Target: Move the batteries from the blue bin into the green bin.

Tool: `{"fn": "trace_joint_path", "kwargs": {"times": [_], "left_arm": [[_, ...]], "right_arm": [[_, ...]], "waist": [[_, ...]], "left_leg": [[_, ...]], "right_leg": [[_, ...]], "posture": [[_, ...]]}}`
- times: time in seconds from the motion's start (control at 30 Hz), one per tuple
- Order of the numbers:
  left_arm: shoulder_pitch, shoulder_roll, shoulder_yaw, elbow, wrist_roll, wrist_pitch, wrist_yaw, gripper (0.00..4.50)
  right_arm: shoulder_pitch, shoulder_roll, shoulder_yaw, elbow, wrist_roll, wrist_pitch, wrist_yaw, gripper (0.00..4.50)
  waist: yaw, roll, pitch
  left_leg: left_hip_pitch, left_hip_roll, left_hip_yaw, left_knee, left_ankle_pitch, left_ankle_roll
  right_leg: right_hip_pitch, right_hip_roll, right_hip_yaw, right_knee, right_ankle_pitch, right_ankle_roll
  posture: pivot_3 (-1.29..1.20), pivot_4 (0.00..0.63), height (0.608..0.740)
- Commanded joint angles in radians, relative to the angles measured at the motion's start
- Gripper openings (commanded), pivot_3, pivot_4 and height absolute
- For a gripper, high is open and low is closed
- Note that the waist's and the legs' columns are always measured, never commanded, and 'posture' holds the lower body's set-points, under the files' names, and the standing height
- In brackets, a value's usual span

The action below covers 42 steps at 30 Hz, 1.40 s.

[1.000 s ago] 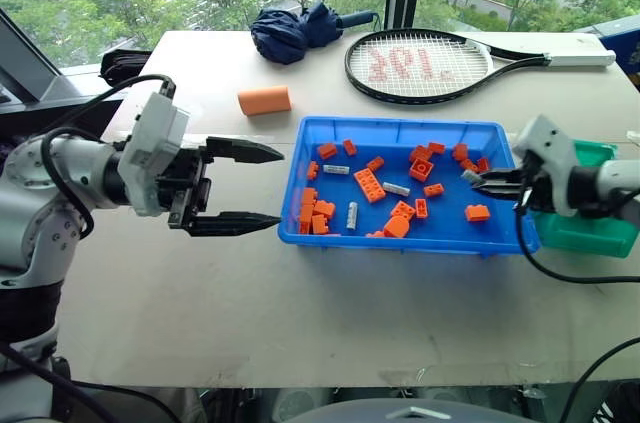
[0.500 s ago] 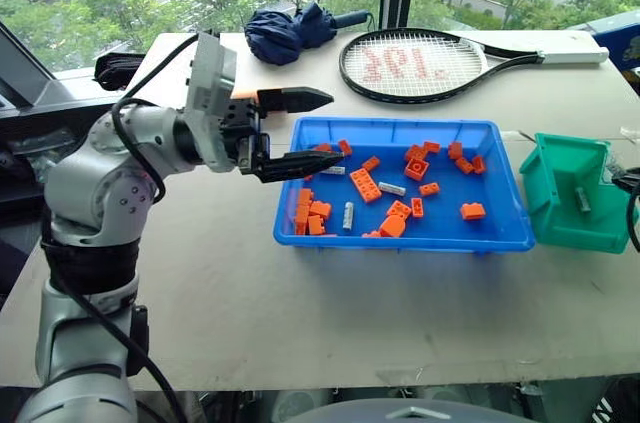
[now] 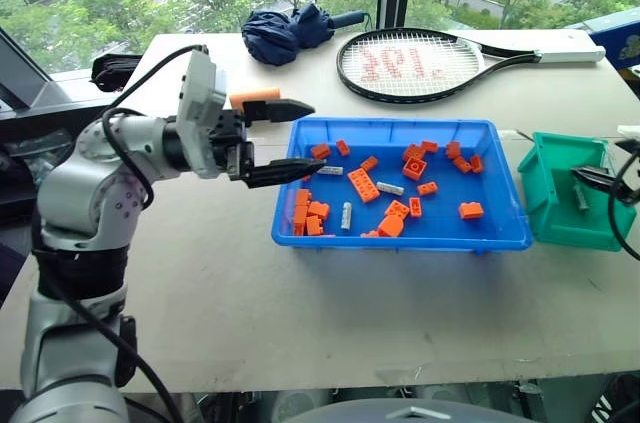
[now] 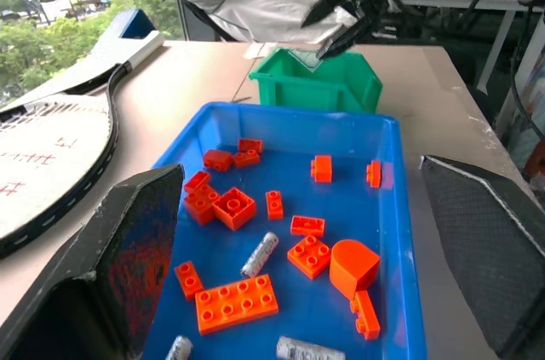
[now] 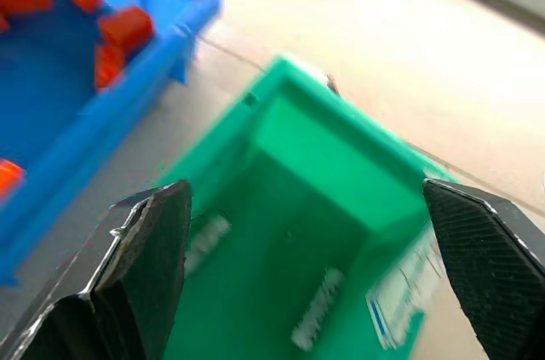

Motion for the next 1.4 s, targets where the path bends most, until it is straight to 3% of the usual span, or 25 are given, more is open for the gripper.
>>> {"fn": "trace_joint_path", "kwargs": {"times": [0.03, 0.2, 0.43, 0.67, 0.87, 1.0, 1.17, 1.2, 1.4], "left_arm": [[0.052, 0.061, 0.046, 0.021, 0.042, -0.059, -0.057, 4.50], [0.106, 0.104, 0.072, 0.042, 0.067, -0.093, -0.086, 4.50], [0.185, 0.145, 0.119, 0.014, 0.073, -0.095, -0.098, 4.50], [0.209, 0.156, 0.134, 0.002, 0.078, -0.100, -0.091, 4.50], [0.199, 0.152, 0.127, -0.003, 0.077, -0.098, -0.077, 4.50], [0.197, 0.151, 0.128, -0.002, 0.079, -0.104, -0.071, 4.50], [0.196, 0.146, 0.123, -0.005, 0.078, -0.105, -0.066, 4.50], [0.195, 0.146, 0.122, -0.005, 0.077, -0.105, -0.066, 4.50], [0.156, 0.130, 0.106, -0.005, 0.062, -0.100, -0.064, 4.50]], "right_arm": [[-0.083, 0.072, 0.120, -0.124, 0.081, 0.063, -0.013, 4.45], [-0.203, 0.229, 0.343, -0.144, 0.060, 0.072, -0.057, 4.45], [-0.310, 0.401, 0.557, 0.030, -0.066, -0.032, -0.103, 4.45], [-0.391, 0.478, 0.699, 0.175, -0.182, -0.148, -0.044, 4.45], [-0.475, 0.497, 0.780, 0.284, -0.257, -0.087, -0.012, 4.45], [-0.503, 0.484, 0.815, 0.291, -0.262, -0.004, 0.048, 2.76], [-0.500, 0.480, 0.814, 0.274, -0.273, 0.014, 0.069, 0.26], [-0.499, 0.484, 0.806, 0.270, -0.273, 0.015, 0.063, 0.09], [-0.502, 0.455, 0.715, 0.202, -0.252, 0.053, 0.032, 0.09]], "waist": [[0.003, 0.000, 0.000], [0.017, 0.000, 0.001], [0.010, -0.001, 0.001], [0.004, -0.001, 0.001], [0.004, -0.001, 0.001], [0.003, -0.001, 0.001], [0.003, -0.001, 0.001], [0.003, -0.001, 0.001], [0.006, -0.001, 0.001]], "left_leg": [[0.000, 0.000, 0.000, 0.000, 0.000, 0.000], [-0.001, 0.000, -0.001, 0.000, 0.000, 0.000], [-0.003, -0.004, -0.002, 0.000, 0.000, 0.000], [-0.006, -0.004, -0.002, 0.000, 0.001, -0.002], [-0.007, -0.004, -0.002, 0.000, 0.001, -0.002], [-0.009, -0.004, -0.003, 0.001, 0.001, -0.002], [-0.010, -0.004, -0.003, 0.001, 0.001, -0.002], [-0.010, -0.004, -0.003, 0.001, 0.001, -0.002], [-0.012, -0.004, -0.004, 0.002, 0.001, -0.002]], "right_leg": [[0.000, 0.000, 0.000, 0.000, 0.000, 0.000], [0.000, -0.001, -0.002, -0.001, 0.000, 0.000], [-0.004, -0.004, -0.002, -0.001, 0.000, 0.000], [-0.007, -0.003, -0.002, 0.001, 0.000, 0.000], [-0.008, -0.003, -0.003, 0.002, 0.000, 0.000], [-0.010, -0.002, -0.004, 0.002, 0.000, 0.000], [-0.011, -0.002, -0.004, 0.002, 0.000, 0.000], [-0.011, -0.002, -0.004, 0.002, 0.000, 0.000], [-0.012, -0.002, -0.005, 0.002, 0.000, 0.000]], "posture": [[0.00, 0.150, 0.740], [0.00, 0.150, 0.740], [0.00, 0.150, 0.740], [0.00, 0.150, 0.740], [0.00, 0.150, 0.740], [0.00, 0.150, 0.740], [0.00, 0.150, 0.740], [0.00, 0.150, 0.740], [0.00, 0.150, 0.740]]}}
